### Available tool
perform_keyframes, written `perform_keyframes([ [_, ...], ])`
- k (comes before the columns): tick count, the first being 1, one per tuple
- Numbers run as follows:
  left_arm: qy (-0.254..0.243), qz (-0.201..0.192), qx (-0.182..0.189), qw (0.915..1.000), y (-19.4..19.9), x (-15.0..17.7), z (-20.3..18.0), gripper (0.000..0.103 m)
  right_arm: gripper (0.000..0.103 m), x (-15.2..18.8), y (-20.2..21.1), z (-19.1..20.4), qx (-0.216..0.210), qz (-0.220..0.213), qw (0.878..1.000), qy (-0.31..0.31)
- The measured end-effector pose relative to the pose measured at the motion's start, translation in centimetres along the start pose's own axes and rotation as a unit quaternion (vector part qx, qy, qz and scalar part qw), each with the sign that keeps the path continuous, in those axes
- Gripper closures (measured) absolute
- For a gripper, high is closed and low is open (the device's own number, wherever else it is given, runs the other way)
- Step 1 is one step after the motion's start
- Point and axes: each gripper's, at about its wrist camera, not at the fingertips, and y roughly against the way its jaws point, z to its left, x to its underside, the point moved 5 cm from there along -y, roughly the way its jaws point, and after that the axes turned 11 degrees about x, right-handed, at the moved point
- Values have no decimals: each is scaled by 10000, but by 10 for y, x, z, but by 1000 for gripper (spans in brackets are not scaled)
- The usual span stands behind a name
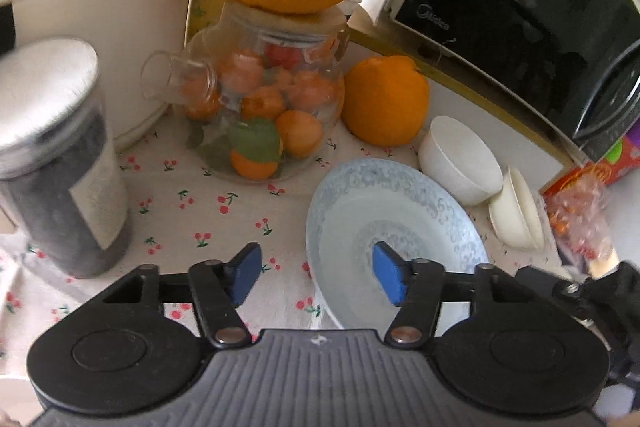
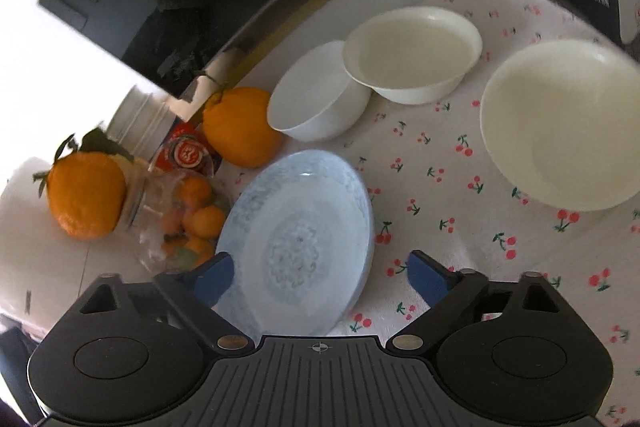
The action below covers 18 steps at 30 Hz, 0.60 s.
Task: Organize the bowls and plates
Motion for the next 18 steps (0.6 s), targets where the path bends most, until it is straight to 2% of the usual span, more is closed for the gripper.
perform_keyframes([
  [2, 180, -56, 106, 9998, -3, 1, 4, 55, 26, 0, -8, -6, -28, 65, 9998, -209],
  [11, 405, -46, 398, 9984, -18, 8, 16, 73, 68, 8, -32, -14, 77, 113, 9991, -409],
  [18, 531, 73, 488, 9974, -24, 13, 22, 86, 79, 12, -37, -13, 220, 31, 9993, -295],
])
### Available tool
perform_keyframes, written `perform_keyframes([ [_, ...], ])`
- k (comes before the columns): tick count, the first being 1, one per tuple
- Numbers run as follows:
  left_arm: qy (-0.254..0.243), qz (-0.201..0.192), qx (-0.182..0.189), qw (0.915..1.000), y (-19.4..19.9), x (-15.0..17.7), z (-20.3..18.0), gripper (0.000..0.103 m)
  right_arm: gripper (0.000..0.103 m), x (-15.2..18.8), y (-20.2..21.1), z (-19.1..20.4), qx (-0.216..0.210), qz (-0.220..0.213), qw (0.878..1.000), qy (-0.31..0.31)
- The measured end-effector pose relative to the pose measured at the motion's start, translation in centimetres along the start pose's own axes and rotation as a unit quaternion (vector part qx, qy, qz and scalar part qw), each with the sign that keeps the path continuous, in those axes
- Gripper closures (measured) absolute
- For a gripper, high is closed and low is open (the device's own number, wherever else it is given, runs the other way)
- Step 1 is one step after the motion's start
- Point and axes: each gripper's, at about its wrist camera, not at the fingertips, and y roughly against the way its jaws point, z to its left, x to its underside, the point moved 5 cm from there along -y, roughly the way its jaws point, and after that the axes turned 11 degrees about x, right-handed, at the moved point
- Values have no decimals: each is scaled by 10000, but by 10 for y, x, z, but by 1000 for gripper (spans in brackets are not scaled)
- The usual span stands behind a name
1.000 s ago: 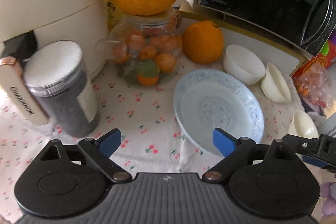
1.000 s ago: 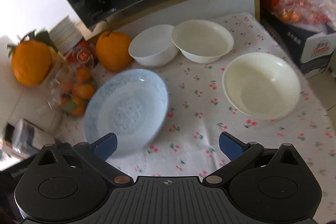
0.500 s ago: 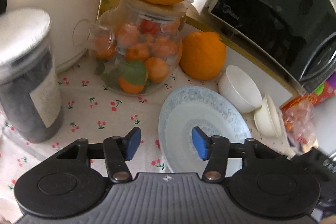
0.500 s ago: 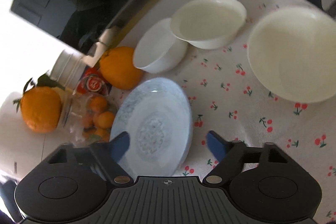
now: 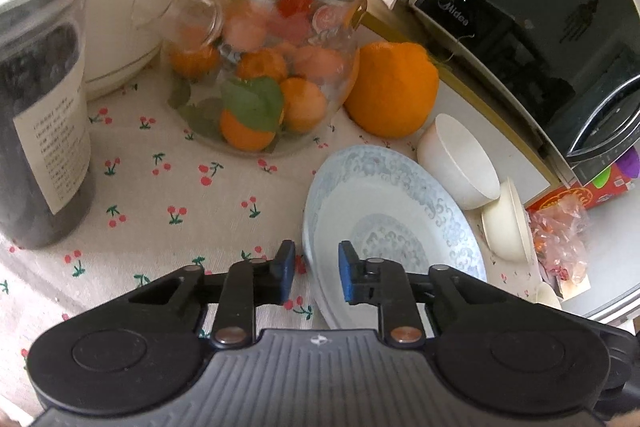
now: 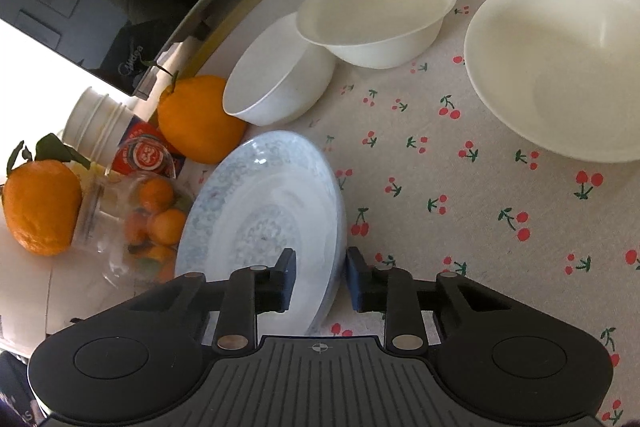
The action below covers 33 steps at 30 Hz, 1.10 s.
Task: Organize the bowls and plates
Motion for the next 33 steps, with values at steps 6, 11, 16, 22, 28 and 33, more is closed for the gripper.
perform_keyframes([
  [6, -209, 111, -76, 9997, -1, 3, -4, 89, 88, 2, 3, -2, 99, -43, 9999, 80],
  [11, -680, 284, -220, 9970, 1, 4, -13, 89, 88, 0, 15, 1, 95, -99, 9995, 292],
  [16, -927, 498, -219, 9942, 6, 12, -22, 88, 88, -2, 26, -6, 81, -48, 9997, 222],
  [22, -1096, 582, -150, 9922, 15, 19, -31, 87, 88, 3, 42, -8, 167, -18, 9990, 425],
  [28, -1323, 717, -68, 9886, 23, 29, -39, 87, 88, 10, 56, -14, 304, 104, 9979, 559],
  [33, -1523, 843, -31, 9847, 25, 39, -44, 86, 87, 16, 64, -24, 426, 232, 9971, 578],
])
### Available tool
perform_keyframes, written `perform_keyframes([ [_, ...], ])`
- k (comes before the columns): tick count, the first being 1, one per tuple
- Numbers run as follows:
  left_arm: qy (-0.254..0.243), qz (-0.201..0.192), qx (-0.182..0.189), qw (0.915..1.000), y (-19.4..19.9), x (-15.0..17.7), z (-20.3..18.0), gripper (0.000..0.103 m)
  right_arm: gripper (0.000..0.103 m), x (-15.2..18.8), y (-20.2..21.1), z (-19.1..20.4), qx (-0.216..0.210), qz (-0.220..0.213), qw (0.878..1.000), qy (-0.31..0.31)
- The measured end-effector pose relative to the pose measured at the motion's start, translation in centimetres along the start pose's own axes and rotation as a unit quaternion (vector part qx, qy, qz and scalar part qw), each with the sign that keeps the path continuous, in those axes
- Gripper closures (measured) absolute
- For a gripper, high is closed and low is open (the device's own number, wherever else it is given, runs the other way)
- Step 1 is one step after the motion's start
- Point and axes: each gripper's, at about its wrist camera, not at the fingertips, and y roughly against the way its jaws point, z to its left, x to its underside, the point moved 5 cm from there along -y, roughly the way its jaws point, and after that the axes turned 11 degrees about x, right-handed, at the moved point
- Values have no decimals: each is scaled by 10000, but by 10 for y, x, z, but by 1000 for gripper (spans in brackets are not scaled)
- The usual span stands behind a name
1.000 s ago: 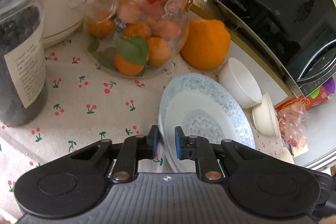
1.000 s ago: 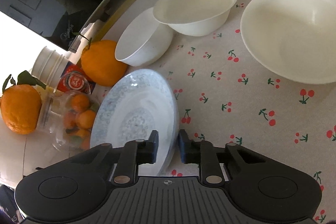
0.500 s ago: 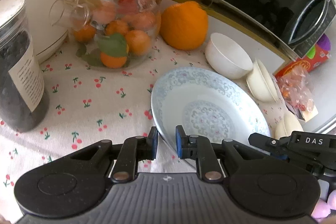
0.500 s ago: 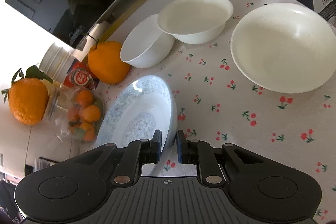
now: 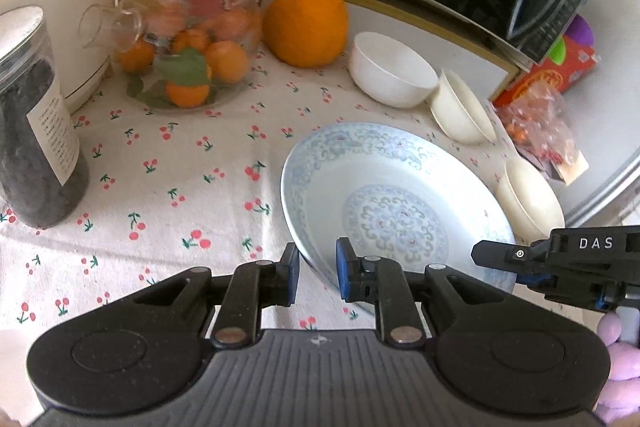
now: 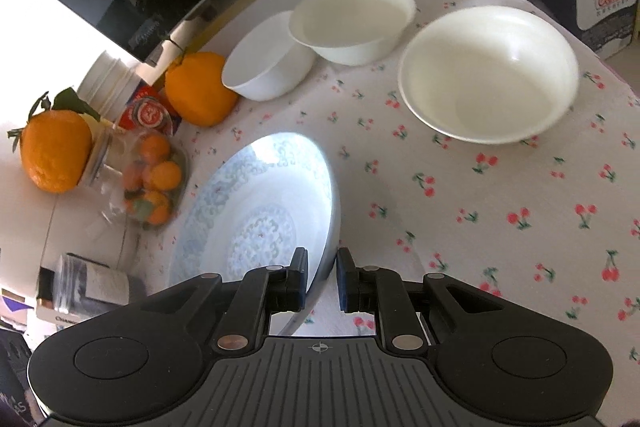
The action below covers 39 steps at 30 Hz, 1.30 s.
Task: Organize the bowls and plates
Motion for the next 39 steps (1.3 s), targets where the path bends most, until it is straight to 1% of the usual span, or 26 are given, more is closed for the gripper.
perform_keyframes([
  [9, -242, 142, 29, 9996, -5, 9, -12, 85, 88, 8, 1, -17, 167, 163, 9996, -141],
  [14, -500, 241, -95, 9984, -10, 12, -17, 85, 87, 9, -4, -23, 266, 247, 9990, -250],
  [19, -610, 376, -178, 9973, -15, 16, -16, 85, 87, 12, -8, -21, 409, 322, 9985, -174],
  [23, -676, 400, -256, 9966, -16, 17, -17, 85, 86, 12, -10, -20, 458, 355, 9982, -145],
  [30, -678, 425, -244, 9965, -16, 17, -17, 85, 85, 11, -11, -17, 556, 369, 9978, 65],
  [31, -690, 425, -235, 9964, -16, 17, -17, 84, 85, 11, -11, -16, 520, 401, 9978, 75],
  [33, -748, 413, -278, 9960, -15, 17, -18, 79, 85, 11, -11, -14, 552, 405, 9976, 125],
  [34, -779, 399, -310, 9957, -15, 17, -19, 72, 84, 11, -11, -13, 573, 403, 9974, 174],
  [35, -793, 390, -362, 9954, -15, 17, -19, 67, 82, 11, -11, -12, 574, 403, 9973, 225],
  [36, -783, 366, -420, 9954, -13, 16, -18, 60, 80, 11, -10, -11, 561, 401, 9973, 259],
  [37, -756, 343, -454, 9955, -12, 15, -16, 52, 77, 12, -9, -10, 553, 396, 9973, 295],
  [38, -727, 330, -475, 9957, -11, 15, -15, 48, 71, 12, -7, -9, 554, 383, 9972, 331],
  [39, -689, 312, -504, 9959, -9, 14, -13, 42, 67, 12, -5, -7, 540, 353, 9972, 380],
])
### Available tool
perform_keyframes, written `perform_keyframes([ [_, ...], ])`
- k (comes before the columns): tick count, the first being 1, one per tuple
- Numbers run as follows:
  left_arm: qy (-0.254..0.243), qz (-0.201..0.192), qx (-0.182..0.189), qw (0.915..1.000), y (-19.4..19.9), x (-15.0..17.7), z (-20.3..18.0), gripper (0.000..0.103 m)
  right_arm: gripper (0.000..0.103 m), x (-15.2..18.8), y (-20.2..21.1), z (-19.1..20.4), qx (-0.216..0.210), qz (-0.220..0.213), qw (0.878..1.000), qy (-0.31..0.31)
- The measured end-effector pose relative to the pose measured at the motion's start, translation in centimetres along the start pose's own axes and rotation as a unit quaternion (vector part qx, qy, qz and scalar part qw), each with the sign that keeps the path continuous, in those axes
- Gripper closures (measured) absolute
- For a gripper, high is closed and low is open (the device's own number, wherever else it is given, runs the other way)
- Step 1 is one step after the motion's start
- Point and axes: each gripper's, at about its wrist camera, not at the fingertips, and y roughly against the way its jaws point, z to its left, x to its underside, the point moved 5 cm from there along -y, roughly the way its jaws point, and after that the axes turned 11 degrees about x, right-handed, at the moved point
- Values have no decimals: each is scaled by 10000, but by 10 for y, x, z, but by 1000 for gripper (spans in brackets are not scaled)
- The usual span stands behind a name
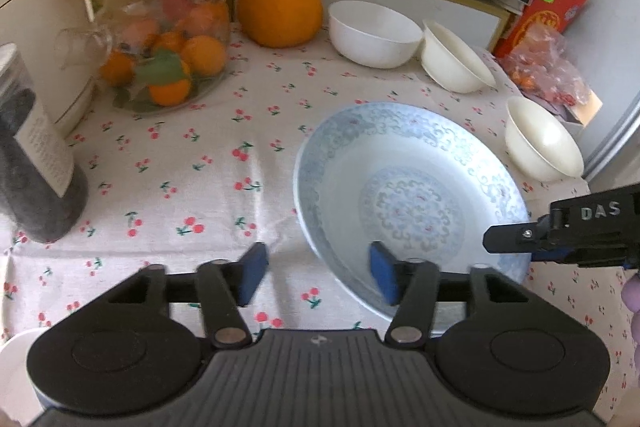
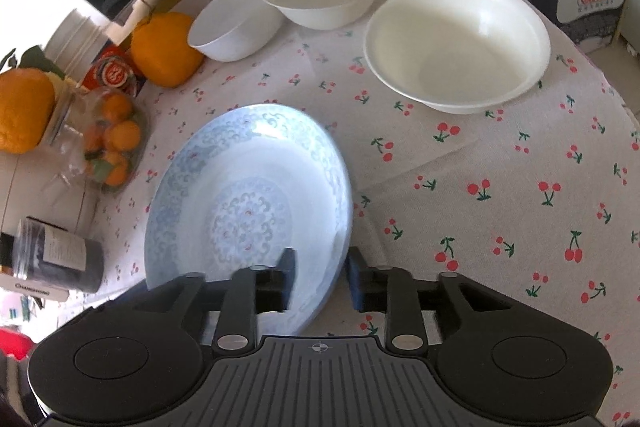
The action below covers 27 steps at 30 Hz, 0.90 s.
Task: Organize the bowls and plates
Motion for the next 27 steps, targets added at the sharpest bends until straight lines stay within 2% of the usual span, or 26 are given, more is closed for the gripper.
perform_keyframes([
  [2, 57, -45, -29, 10000, 4, -1, 3, 34, 47, 0, 5, 2, -6, -78, 9999, 90],
  [5, 78, -139, -48, 9999, 14, -1, 6, 24, 35, 0, 12, 4, -19, -197, 9995, 227],
  [7, 63, -201, -88, 9997, 20, -1, 7, 15, 30, 1, 17, 6, -49, -242, 9992, 321],
  [13, -54, -339, -149, 9993, 43, 4, 5, 3, 23, 10, 36, 9, -81, -423, 9974, 584],
  [19, -90, -355, -163, 9992, 64, 13, 6, 1, 18, 18, 63, 2, -149, -652, 9954, 682],
  [27, -226, -368, -115, 9990, 87, 28, 6, 1, 17, 38, 85, -6, -170, -786, 9920, 976],
])
